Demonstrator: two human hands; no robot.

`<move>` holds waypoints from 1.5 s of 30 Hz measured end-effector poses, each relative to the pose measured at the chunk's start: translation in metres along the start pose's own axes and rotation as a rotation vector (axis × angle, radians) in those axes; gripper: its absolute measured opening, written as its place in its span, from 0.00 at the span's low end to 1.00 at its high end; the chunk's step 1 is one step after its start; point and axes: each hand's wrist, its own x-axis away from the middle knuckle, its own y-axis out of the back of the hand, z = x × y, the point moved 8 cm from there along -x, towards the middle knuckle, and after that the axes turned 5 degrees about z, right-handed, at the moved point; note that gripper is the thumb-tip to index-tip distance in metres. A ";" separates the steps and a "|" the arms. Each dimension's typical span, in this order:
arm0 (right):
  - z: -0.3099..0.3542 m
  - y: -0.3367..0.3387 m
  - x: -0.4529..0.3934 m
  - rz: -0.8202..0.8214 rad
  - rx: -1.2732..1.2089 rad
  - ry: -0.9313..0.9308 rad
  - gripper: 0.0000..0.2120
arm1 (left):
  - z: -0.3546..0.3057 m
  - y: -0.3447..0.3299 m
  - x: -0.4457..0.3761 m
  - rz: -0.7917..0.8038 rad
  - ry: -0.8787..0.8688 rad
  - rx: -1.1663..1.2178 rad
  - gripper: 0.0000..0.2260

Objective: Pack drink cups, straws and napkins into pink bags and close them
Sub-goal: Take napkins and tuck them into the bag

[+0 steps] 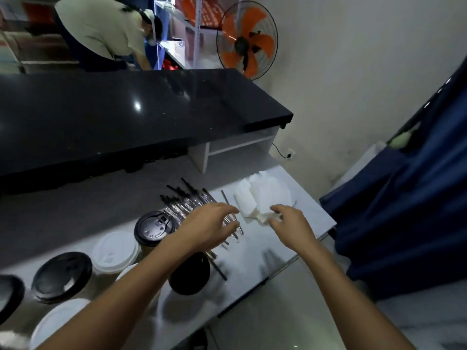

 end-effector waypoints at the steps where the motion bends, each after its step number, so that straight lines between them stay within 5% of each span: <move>1: 0.001 -0.005 -0.014 0.020 0.007 -0.012 0.22 | 0.007 0.000 -0.009 0.013 0.015 0.008 0.20; 12: 0.013 -0.056 -0.106 0.053 0.059 -0.084 0.22 | 0.048 -0.015 -0.067 0.111 0.099 0.013 0.20; 18: -0.026 -0.018 -0.126 -0.109 0.009 -0.011 0.17 | 0.064 -0.038 -0.089 0.159 0.171 0.042 0.19; 22: -0.058 -0.006 -0.150 -0.078 0.096 0.066 0.20 | 0.056 -0.056 -0.112 0.167 0.221 0.077 0.19; 28: -0.058 0.000 -0.192 0.082 0.151 0.271 0.25 | 0.041 -0.075 -0.156 0.109 0.366 0.163 0.19; 38: -0.058 0.013 -0.213 0.041 -0.023 0.486 0.06 | 0.032 -0.094 -0.174 -0.068 0.580 0.379 0.20; 45: -0.066 0.014 -0.220 0.127 -0.130 0.473 0.09 | 0.020 -0.100 -0.179 -0.243 0.746 0.504 0.24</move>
